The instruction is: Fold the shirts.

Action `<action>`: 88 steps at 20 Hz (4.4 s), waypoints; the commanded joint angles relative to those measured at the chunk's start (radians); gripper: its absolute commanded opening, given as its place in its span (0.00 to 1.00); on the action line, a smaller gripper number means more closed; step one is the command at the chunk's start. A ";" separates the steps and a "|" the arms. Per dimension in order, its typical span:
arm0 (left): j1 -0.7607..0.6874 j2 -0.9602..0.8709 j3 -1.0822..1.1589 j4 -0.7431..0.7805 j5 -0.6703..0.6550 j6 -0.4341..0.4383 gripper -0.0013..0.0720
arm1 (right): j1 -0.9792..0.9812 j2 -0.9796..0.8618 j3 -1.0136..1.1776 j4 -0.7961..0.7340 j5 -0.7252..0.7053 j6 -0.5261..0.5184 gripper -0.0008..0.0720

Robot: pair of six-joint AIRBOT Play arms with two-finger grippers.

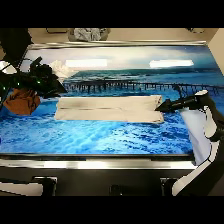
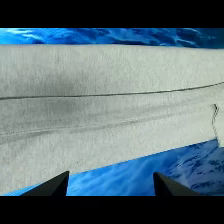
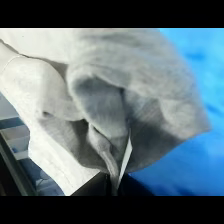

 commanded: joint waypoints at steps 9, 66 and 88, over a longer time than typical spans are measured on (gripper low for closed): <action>-0.226 -0.025 -0.130 -0.200 0.232 0.050 0.06 | 0.054 0.395 0.002 -0.143 -0.055 0.113 0.09; -0.202 0.296 0.090 0.115 0.278 -0.048 0.05 | 0.212 0.429 -0.227 -0.486 -0.052 0.317 0.93; -0.203 0.290 -0.007 0.115 0.247 -0.022 0.06 | 0.001 0.510 -0.075 -0.006 -0.083 0.184 0.09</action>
